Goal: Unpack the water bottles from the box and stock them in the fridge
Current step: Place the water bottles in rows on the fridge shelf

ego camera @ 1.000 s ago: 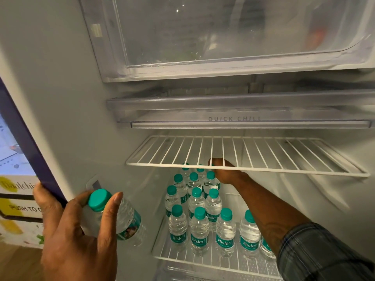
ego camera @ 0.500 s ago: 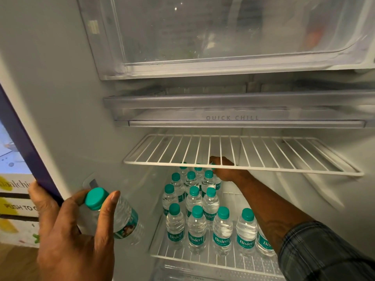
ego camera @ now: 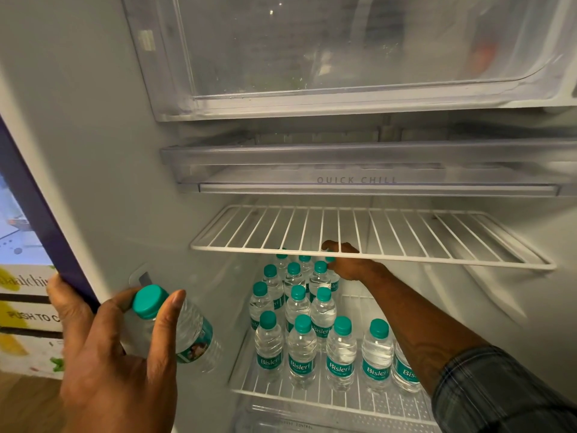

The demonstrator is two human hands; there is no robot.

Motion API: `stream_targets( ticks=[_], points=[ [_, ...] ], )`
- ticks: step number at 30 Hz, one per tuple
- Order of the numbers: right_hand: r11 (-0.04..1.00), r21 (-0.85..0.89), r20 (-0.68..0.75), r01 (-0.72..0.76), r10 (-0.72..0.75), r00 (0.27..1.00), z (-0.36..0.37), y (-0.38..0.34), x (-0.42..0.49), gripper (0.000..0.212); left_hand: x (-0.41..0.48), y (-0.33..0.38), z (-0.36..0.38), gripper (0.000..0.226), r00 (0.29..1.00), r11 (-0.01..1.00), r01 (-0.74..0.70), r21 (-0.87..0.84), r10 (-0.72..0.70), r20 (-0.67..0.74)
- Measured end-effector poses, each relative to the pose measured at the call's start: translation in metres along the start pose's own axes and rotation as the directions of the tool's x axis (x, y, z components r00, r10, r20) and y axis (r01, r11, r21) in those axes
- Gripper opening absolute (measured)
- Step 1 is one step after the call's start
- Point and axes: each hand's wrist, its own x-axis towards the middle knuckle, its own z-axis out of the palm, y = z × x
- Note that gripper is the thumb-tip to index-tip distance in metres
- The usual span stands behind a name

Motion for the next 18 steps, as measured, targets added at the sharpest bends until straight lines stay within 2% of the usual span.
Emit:
stream_targets(
  ticks=[10, 18],
  points=[
    [0.997, 0.033, -0.011, -0.071, 0.072, 0.997, -0.003, -0.007, -0.009, 0.050, 0.000, 0.020, -0.006, 0.050, 1.000, 0.998, 0.006, 0.060, -0.004, -0.020],
    [0.991, 0.046, -0.045, -0.125, 0.127, 0.991, -0.019, -0.025, -0.026, 0.057, 0.001, 0.020, -0.009, 0.048, 1.000, 1.000, 0.000, 0.016, 0.000, 0.002]
  ],
)
